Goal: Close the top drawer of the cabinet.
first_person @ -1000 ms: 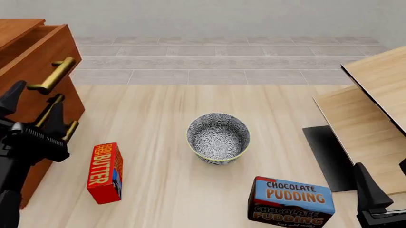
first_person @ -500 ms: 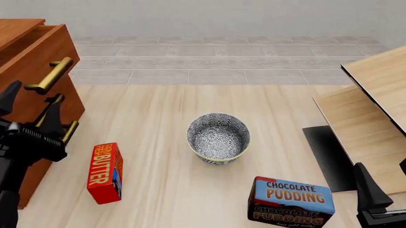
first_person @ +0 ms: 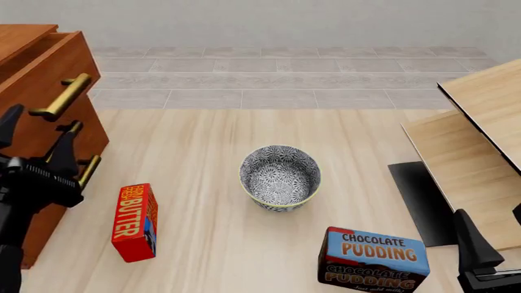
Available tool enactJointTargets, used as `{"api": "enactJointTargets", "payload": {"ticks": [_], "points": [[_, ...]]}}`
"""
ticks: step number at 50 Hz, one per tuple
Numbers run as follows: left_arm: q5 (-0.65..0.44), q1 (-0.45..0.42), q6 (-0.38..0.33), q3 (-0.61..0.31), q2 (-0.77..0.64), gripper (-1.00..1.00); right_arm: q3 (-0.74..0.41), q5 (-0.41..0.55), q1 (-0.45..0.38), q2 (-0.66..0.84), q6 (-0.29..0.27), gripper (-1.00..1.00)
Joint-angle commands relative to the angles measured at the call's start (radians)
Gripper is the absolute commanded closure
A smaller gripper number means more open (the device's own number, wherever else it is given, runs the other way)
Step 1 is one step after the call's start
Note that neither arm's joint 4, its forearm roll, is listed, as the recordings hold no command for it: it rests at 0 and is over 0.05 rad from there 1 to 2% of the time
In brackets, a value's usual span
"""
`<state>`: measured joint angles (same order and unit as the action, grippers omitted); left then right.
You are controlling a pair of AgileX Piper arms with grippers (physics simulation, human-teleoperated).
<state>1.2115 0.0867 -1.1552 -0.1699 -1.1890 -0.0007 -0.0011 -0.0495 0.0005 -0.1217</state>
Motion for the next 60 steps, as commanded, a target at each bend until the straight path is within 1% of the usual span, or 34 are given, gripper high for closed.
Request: {"api": "enactJointTargets", "payload": {"ticks": [1,60], "points": [[0.008,0.033,0.001,0.000,0.000,-1.00,0.000,0.002,0.001,0.000,0.001,-1.00],[0.008,0.106,0.000,0.005,-0.004,-1.00,0.001,-0.005,0.000,0.000,-0.002,-1.00]]}}
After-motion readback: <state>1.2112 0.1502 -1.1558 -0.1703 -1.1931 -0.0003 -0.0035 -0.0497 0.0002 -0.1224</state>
